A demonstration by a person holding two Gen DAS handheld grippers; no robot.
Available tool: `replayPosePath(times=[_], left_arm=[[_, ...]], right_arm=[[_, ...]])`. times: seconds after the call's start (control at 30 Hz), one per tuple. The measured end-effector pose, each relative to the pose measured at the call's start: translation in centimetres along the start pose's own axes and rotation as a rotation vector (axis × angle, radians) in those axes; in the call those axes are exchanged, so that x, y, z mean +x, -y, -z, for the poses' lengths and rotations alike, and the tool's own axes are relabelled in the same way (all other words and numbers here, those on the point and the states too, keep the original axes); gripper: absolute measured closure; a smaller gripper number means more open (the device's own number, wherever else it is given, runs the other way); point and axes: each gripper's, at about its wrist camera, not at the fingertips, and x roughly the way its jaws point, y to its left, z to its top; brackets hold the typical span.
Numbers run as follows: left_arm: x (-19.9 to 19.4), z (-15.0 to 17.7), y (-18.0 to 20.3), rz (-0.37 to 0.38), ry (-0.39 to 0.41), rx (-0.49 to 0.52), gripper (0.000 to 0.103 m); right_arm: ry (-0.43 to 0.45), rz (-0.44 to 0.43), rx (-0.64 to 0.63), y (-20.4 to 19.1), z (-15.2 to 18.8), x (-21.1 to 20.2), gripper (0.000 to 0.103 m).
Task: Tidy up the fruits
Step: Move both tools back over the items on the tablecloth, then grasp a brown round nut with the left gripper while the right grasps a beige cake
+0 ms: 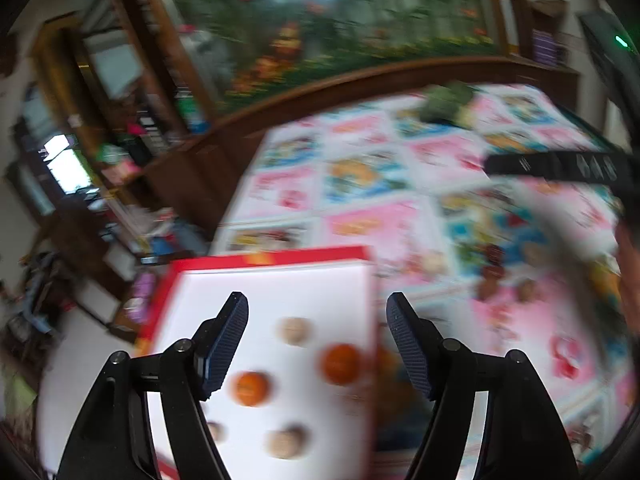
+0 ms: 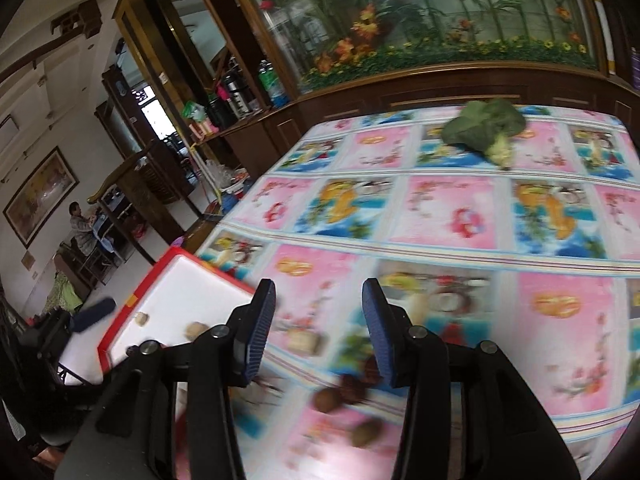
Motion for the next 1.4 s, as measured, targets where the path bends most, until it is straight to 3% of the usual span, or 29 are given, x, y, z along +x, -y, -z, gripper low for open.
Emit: replayPosePath(times=[0.17, 0.3, 0.5, 0.7, 0.73, 0.93, 1.07, 1.4], left_arm=[[0.8, 0.3, 4.1, 0.155, -0.037, 0.066, 0.031], [1.2, 0.4, 6.1, 0.230, -0.055, 0.067, 0.031], [1.6, 1.1, 8.7, 0.377, -0.097, 0.044, 0.032], [2.4, 0.8, 10.2, 0.452, -0.122, 0.032, 0.045], [2.7, 0.7, 10.2, 0.459, -0.129, 0.026, 0.052], [3.9, 0.6, 11.1, 0.477, -0.175, 0.013, 0.059], [4.5, 0.2, 11.5, 0.469, -0.185, 0.005, 0.059], [6.0, -0.7, 12.5, 0.441, -0.185, 0.010, 0.066]], right_arm=[[-0.053, 0.006, 0.057, 5.3, 0.4, -1.5, 0.056], [-0.130, -0.014, 0.102, 7.5, 1.1, -1.1, 0.056], [-0.304, -0.067, 0.097, 6.8, 2.7, 1.4, 0.056], [-0.340, 0.006, 0.042, 5.4, 3.9, 3.0, 0.058], [-0.343, 0.012, 0.033, 5.3, 4.0, 3.2, 0.062], [-0.332, 0.125, -0.070, 4.3, 4.6, 3.8, 0.078], [-0.338, 0.135, -0.073, 4.5, 4.5, 3.6, 0.078], [-0.316, 0.112, 0.054, 6.9, 3.5, 2.5, 0.078]])
